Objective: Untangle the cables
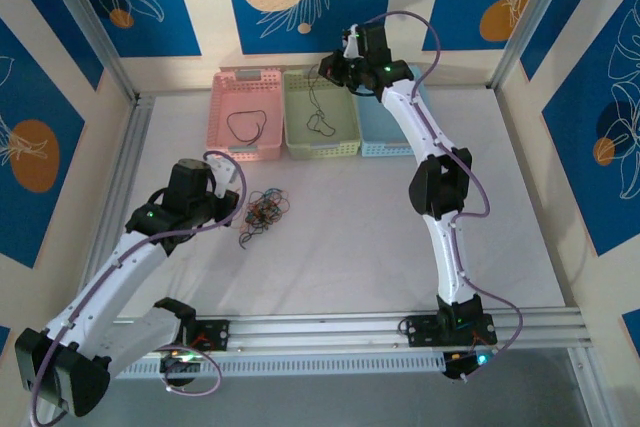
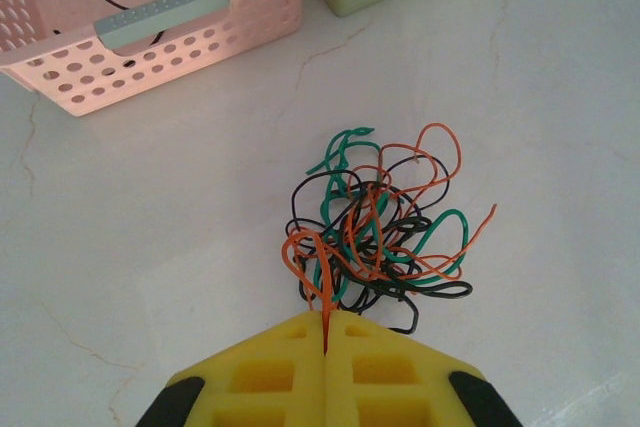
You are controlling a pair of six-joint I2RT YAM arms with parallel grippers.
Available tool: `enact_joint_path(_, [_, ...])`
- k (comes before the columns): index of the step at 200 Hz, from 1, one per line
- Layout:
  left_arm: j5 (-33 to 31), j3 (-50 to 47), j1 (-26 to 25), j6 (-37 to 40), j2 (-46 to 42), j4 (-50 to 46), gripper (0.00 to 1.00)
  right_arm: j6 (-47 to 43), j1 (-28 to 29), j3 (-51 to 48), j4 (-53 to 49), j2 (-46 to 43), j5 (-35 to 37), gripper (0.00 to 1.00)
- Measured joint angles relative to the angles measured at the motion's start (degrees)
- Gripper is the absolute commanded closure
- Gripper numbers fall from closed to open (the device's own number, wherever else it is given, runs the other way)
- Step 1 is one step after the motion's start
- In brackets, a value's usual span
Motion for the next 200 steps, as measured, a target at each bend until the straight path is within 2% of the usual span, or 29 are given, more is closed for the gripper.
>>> enact_joint_path(34, [-3.56, 0.0, -0.02, -0.02, -0.42, -0.04, 1.0, -0.96, 3.52, 4.85, 2.32, -1.51, -2.97, 1.0])
enact_joint_path(68, [-9.88, 0.0, -0.02, -0.02, -1.42, -0.46, 1.0, -2.29, 7.85, 10.4, 4.68, -4.59, -4.31, 1.0])
enact_joint_path(124, [-19.82, 0.0, 0.59, -0.04, -6.14, -1.36, 1.0, -6.67, 10.36, 9.94, 5.77, -9.22, -4.92, 1.0])
enact_joint_path(156, [-22.36, -0.07, 1.22, -0.04, -7.39, -1.33, 1.0, -8.94, 11.06, 9.07, 5.64, -9.2, -5.25, 1.0])
enact_joint_path(200, [-22.58, -0.81, 1.42, 0.13, -8.52, -1.18, 1.0, -10.82, 11.98, 7.65, 6.75, -9.14, -6.21, 1.0])
